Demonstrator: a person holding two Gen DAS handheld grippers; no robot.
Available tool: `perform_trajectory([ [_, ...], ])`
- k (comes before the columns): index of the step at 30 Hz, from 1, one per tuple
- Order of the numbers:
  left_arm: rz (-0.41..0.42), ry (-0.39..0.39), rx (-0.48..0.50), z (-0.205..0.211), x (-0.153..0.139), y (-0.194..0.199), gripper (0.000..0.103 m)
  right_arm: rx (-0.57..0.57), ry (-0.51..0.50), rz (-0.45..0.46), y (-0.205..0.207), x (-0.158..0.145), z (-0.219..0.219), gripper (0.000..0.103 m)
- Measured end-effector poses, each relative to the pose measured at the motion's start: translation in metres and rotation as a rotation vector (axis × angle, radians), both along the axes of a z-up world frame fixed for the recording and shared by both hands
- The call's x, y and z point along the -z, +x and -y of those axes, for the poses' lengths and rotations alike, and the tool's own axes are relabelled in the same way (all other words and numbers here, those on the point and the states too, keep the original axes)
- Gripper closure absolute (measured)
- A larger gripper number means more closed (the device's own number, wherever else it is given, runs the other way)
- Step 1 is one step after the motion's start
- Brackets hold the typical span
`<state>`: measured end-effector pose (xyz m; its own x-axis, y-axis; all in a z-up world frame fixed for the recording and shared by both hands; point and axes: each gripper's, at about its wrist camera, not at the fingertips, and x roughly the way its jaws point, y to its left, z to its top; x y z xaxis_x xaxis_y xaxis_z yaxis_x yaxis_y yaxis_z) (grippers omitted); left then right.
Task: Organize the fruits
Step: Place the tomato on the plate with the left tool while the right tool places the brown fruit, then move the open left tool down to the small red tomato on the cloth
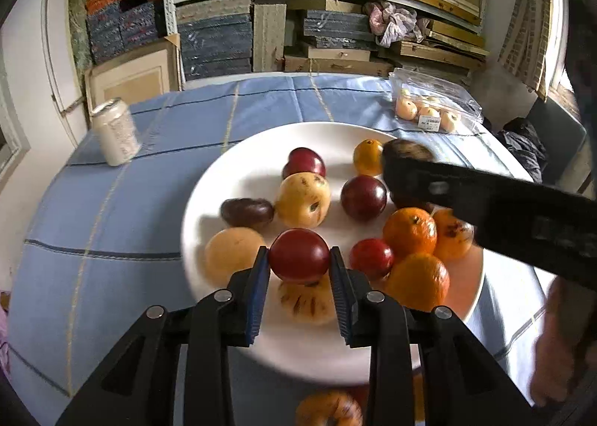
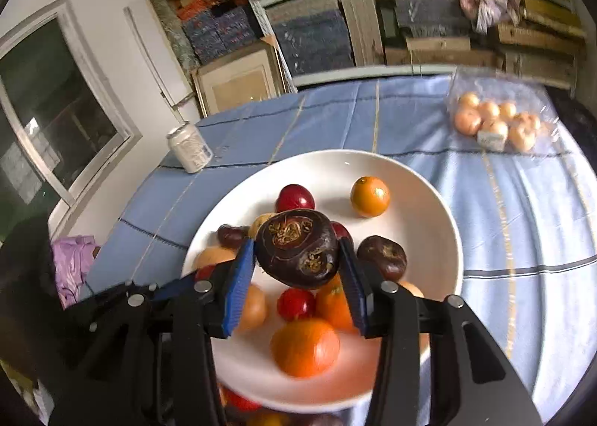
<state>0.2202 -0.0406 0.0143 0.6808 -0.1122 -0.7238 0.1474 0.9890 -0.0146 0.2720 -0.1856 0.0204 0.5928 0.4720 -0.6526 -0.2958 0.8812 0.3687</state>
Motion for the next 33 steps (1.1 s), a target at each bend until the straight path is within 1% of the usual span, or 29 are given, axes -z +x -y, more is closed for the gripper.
perform_trajectory([
  [1,0.0,-0.001,0.006,0.001,0.001,0.001,0.066,-0.002,0.011,-0.01,0.002,0.004,0.0,0.058],
  [2,0.003,0.002,0.009,0.001,0.002,0.002,0.05,0.007,0.034,-0.012,0.004,0.006,0.004,0.058],
  [3,0.017,0.005,0.001,0.0,0.002,0.0,0.034,0.018,0.049,-0.01,0.003,0.007,0.007,0.051],
  [4,0.031,0.003,-0.006,-0.002,0.001,-0.002,0.03,0.038,0.083,-0.001,-0.001,0.005,0.013,0.044],
  [6,0.043,-0.012,-0.014,-0.01,-0.002,-0.006,0.029,0.055,0.121,0.018,-0.012,-0.003,0.026,0.043],
  [8,0.043,-0.047,-0.042,-0.02,-0.008,-0.012,0.029,0.062,0.136,0.045,-0.026,-0.013,0.037,0.043],
  [9,0.043,-0.063,-0.05,-0.025,-0.012,-0.015,0.029,0.069,0.143,0.066,-0.036,-0.017,0.043,0.039],
  [10,0.045,-0.08,-0.062,-0.031,-0.014,-0.02,0.029,0.084,0.142,0.102,-0.055,-0.02,0.051,0.032],
  [11,0.051,-0.094,-0.082,-0.039,-0.016,-0.029,0.027,0.096,0.133,0.124,-0.067,-0.02,0.056,0.028],
  [12,0.06,-0.099,-0.107,-0.047,-0.016,-0.04,0.02,0.125,0.106,0.163,-0.085,-0.018,0.061,0.023],
  [13,0.069,-0.097,-0.133,-0.054,-0.015,-0.051,0.017,0.146,0.081,0.184,-0.097,-0.015,0.065,0.019],
  [15,0.071,-0.087,-0.175,-0.063,-0.01,-0.071,0.015,0.184,0.002,0.215,-0.124,-0.002,0.07,0.018],
  [18,0.047,-0.072,-0.2,-0.069,0.0,-0.097,0.015,0.185,-0.061,0.207,-0.146,0.01,0.068,0.018],
  [20,0.051,-0.036,-0.19,-0.064,0.005,-0.115,0.015,0.183,-0.084,0.233,-0.16,0.01,0.065,0.017],
  [22,0.06,0.01,-0.175,-0.058,0.009,-0.127,0.015,0.183,-0.106,0.274,-0.173,0.009,0.062,0.012],
  [24,0.061,0.053,-0.154,-0.049,0.014,-0.136,0.015,0.192,-0.126,0.302,-0.184,0.011,0.062,0.01],
  [27,0.04,0.075,-0.113,-0.04,0.021,-0.142,0.015,0.19,-0.134,0.3,-0.189,0.015,0.062,0.009],
  [30,0.048,0.103,-0.086,-0.032,0.025,-0.144,0.015,0.196,-0.126,0.296,-0.189,0.015,0.064,0.009],
  [33,0.04,0.111,-0.062,-0.027,0.03,-0.143,0.015,0.2,-0.112,0.29,-0.19,0.015,0.066,0.009],
])
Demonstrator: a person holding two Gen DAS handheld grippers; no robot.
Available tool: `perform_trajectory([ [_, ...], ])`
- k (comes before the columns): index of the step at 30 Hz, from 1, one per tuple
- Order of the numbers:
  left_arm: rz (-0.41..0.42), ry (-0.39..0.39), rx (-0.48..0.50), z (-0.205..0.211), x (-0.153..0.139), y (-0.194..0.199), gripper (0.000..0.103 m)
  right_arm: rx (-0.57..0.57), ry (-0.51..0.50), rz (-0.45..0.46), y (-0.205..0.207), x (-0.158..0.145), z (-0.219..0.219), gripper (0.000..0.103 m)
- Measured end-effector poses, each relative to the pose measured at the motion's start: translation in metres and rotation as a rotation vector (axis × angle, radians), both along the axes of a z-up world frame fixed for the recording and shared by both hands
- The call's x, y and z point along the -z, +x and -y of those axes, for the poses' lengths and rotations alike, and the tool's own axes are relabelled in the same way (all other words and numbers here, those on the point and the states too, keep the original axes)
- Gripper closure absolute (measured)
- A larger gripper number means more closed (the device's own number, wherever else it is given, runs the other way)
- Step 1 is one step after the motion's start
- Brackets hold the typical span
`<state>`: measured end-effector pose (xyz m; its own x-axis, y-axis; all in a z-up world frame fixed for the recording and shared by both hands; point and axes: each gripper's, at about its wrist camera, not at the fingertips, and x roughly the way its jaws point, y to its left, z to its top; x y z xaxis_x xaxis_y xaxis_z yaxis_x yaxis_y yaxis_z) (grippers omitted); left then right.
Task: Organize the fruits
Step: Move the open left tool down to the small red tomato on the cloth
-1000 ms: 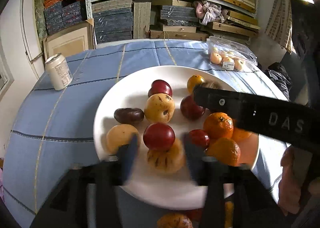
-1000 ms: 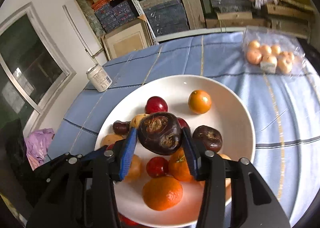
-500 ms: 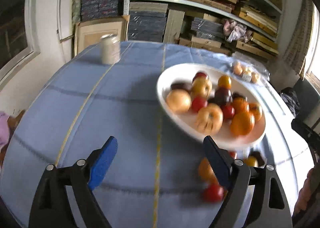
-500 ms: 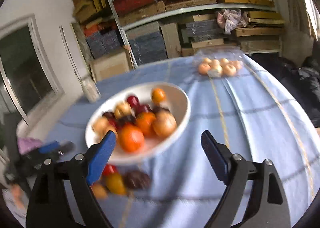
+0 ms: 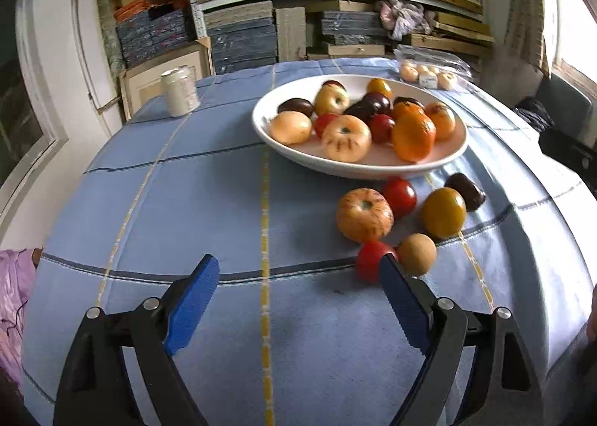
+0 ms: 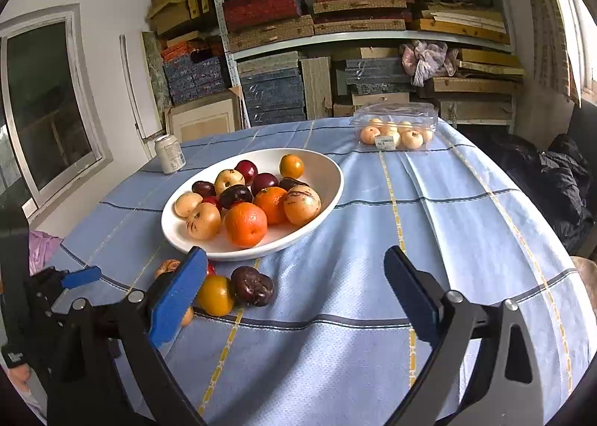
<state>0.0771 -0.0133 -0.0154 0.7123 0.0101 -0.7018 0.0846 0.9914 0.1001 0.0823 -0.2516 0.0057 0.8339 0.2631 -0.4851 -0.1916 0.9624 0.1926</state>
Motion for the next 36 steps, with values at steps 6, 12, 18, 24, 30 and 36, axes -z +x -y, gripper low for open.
perform_trajectory([
  [6,-0.007,0.027,0.041,0.012,0.006,0.006,0.015,-0.001,0.004,-0.003,0.0,-0.001,0.002,0.009],
  [12,-0.03,0.04,0.064,0.019,0.01,0.015,0.015,-0.006,-0.001,-0.008,0.0,-0.002,0.0,0.009],
  [18,-0.058,-0.043,0.022,0.0,0.011,0.02,0.037,-0.005,0.003,-0.015,0.001,0.0,-0.002,0.009],
  [24,-0.097,-0.058,0.058,0.003,0.016,0.022,0.065,-0.008,0.006,-0.017,0.001,0.0,-0.001,0.009],
  [30,-0.102,-0.079,0.091,0.005,0.017,0.024,0.065,-0.012,0.007,-0.022,0.001,0.0,-0.003,0.009],
  [36,-0.108,-0.121,0.1,0.001,0.017,0.029,0.07,-0.013,0.007,-0.03,0.002,0.001,-0.004,0.009],
])
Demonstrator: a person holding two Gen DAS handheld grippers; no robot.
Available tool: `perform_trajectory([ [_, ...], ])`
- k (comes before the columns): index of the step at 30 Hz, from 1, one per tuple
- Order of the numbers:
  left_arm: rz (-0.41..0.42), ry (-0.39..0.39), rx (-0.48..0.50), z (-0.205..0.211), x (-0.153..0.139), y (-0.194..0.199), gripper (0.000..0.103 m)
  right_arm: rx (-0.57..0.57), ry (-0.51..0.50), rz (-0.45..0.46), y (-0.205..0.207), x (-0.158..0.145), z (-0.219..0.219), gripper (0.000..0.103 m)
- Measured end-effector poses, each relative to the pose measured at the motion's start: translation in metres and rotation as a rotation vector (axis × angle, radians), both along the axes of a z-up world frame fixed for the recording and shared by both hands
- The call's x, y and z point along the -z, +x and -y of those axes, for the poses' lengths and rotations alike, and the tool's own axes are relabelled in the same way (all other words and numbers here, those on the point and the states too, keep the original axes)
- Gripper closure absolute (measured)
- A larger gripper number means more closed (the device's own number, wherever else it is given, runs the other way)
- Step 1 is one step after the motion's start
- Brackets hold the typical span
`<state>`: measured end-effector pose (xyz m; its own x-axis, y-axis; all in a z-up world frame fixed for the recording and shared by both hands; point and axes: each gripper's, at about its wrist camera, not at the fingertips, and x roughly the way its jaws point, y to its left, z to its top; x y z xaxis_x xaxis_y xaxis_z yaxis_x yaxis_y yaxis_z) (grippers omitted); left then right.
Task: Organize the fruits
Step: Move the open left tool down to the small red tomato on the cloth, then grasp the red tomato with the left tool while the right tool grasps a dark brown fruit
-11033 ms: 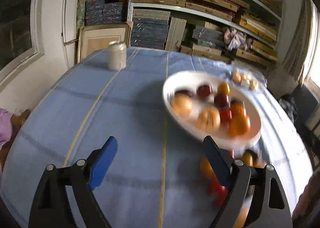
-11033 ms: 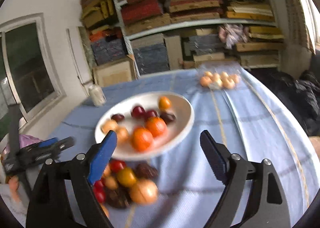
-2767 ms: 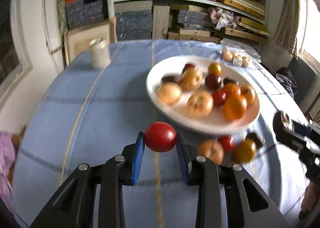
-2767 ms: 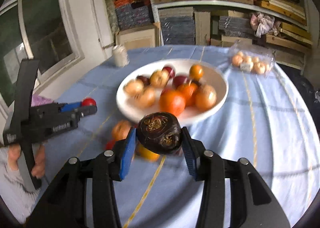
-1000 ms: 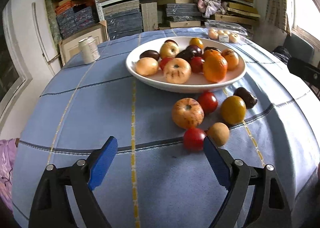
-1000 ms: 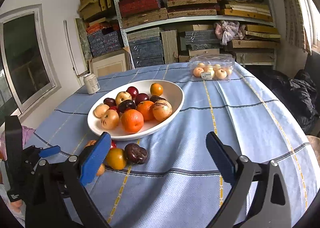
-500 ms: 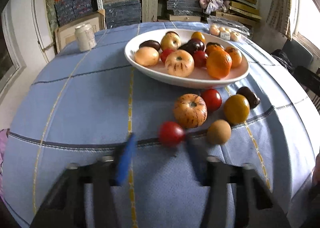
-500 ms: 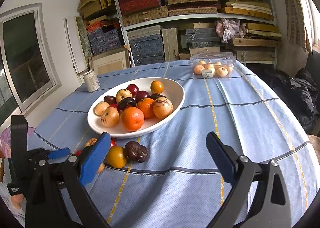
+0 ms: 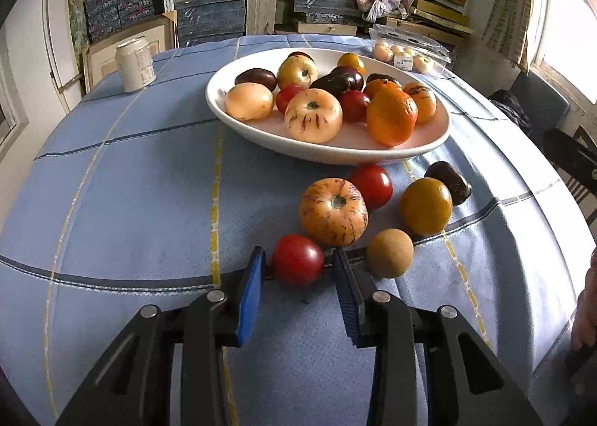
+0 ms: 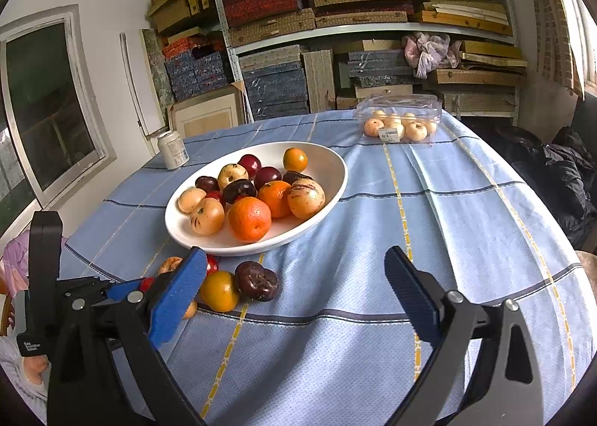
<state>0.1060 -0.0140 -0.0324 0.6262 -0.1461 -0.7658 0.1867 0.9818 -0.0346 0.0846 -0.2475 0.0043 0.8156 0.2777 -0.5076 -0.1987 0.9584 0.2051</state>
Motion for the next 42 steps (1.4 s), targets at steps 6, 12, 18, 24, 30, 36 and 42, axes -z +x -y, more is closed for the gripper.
perform_trajectory([
  [6,-0.001,-0.017,0.011,-0.001,-0.001,0.0,0.077,-0.003,-0.001,-0.004,0.0,0.002,-0.001,0.009],
  [12,0.094,0.017,-0.044,-0.007,-0.017,-0.013,0.077,-0.022,-0.037,-0.053,0.007,0.014,-0.005,0.009],
  [18,0.098,-0.013,-0.102,-0.022,-0.023,-0.014,0.077,-0.092,-0.201,-0.097,0.01,0.032,-0.035,0.029],
  [24,0.102,-0.001,-0.078,-0.016,-0.024,-0.016,0.077,-0.121,-0.185,-0.132,0.018,0.041,-0.042,0.042],
  [30,0.094,-0.006,-0.075,-0.015,-0.022,-0.016,0.077,-0.143,-0.093,-0.23,0.047,0.049,-0.043,0.051],
  [36,0.082,-0.001,-0.072,-0.014,-0.019,-0.014,0.077,-0.175,-0.036,-0.29,0.06,0.054,-0.049,0.058],
  [42,0.078,0.017,-0.061,-0.01,-0.016,-0.015,0.077,-0.188,-0.02,-0.295,0.066,0.053,-0.051,0.058],
])
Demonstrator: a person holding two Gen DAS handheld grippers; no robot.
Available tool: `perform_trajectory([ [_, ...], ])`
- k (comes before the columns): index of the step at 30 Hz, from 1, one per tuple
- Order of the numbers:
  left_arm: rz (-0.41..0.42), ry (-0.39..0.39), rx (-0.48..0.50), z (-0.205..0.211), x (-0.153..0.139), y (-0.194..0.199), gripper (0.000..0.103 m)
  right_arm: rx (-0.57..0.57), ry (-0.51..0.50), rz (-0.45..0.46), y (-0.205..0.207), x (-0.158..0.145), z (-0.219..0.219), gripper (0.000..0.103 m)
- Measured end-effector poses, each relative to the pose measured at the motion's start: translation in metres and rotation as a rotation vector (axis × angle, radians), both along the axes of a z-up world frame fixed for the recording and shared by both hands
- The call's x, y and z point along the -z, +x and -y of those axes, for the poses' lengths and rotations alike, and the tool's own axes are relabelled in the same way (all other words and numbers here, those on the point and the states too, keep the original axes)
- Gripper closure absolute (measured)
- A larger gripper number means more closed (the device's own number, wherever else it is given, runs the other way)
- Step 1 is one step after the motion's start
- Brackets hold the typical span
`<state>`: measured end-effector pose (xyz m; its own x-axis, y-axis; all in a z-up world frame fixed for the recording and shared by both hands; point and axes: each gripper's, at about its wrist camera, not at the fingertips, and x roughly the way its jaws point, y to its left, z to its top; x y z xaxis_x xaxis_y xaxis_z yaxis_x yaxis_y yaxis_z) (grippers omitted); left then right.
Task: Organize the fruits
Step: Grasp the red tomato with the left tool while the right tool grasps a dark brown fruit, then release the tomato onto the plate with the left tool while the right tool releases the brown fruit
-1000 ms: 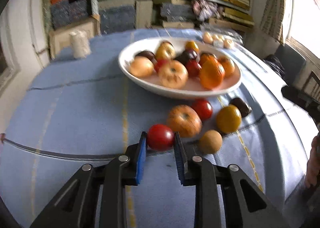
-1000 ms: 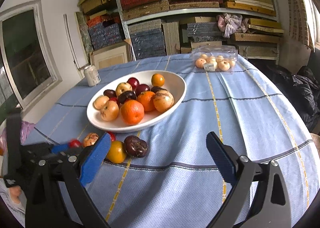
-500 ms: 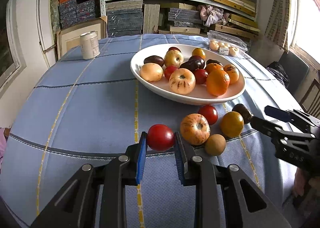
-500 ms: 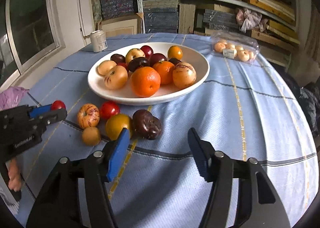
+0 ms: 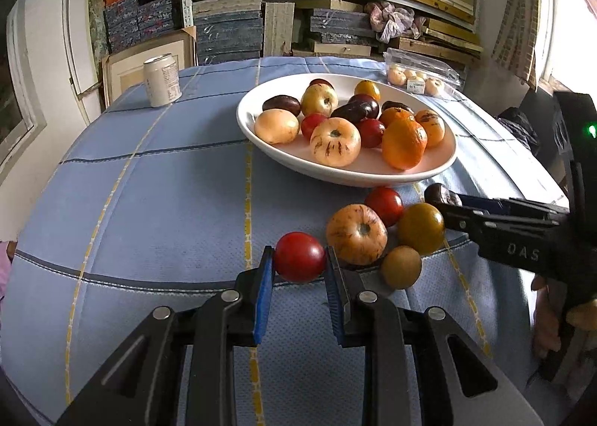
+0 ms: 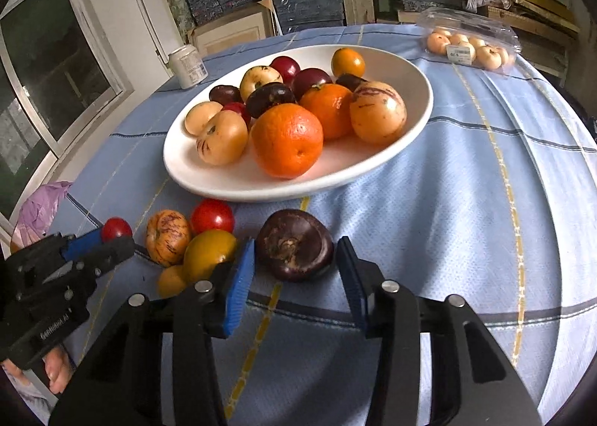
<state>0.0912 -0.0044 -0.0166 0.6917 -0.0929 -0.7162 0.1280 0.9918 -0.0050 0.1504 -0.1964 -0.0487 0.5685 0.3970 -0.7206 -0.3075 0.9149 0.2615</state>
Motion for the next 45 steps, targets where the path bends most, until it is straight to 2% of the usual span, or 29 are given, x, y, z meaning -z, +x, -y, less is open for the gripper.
perform_trajectory([
  [6,-0.005,0.006,-0.002,0.0,0.001,0.001,0.077,-0.002,-0.022,0.015,-0.001,-0.002,-0.002,0.062],
  [9,-0.002,0.001,-0.007,-0.002,0.001,0.0,0.077,-0.012,-0.041,0.087,-0.014,-0.013,-0.003,0.062],
  [14,0.032,-0.015,-0.013,-0.004,-0.007,-0.004,0.077,0.079,0.06,0.198,-0.045,-0.042,0.037,0.062],
  [20,0.058,-0.022,-0.011,0.001,-0.028,0.01,0.077,0.126,0.145,0.202,-0.044,-0.053,0.059,0.062],
  [25,0.078,-0.007,-0.005,0.014,-0.051,0.052,0.077,0.12,0.187,0.217,-0.01,-0.086,0.057,0.062],
  [29,0.062,-0.019,-0.019,0.02,-0.053,0.087,0.077,0.113,0.173,0.206,0.033,-0.101,0.042,0.062],
  [34,0.031,-0.032,-0.041,0.021,-0.042,0.123,0.077,0.104,0.152,0.135,0.085,-0.085,0.02,0.062],
  [38,0.027,-0.031,-0.045,0.02,-0.034,0.138,0.076,0.099,0.132,0.094,0.109,-0.065,0.01,0.062],
  [40,0.029,-0.03,-0.044,0.017,-0.032,0.14,0.071,0.102,0.135,0.079,0.112,-0.059,0.009,0.059],
  [41,0.031,-0.034,-0.049,0.016,-0.033,0.14,0.052,0.108,0.144,0.077,0.11,-0.059,0.012,0.054],
  [42,0.04,-0.037,-0.059,0.015,-0.034,0.14,0.03,0.135,0.169,0.095,0.104,-0.063,0.019,0.042],
  [43,0.065,-0.039,-0.077,0.012,-0.036,0.137,0.025,0.158,0.193,0.124,0.097,-0.07,0.027,0.039],
  [45,0.08,-0.044,-0.076,0.008,-0.042,0.13,0.025,0.174,0.219,0.183,0.079,-0.087,0.041,0.038],
])
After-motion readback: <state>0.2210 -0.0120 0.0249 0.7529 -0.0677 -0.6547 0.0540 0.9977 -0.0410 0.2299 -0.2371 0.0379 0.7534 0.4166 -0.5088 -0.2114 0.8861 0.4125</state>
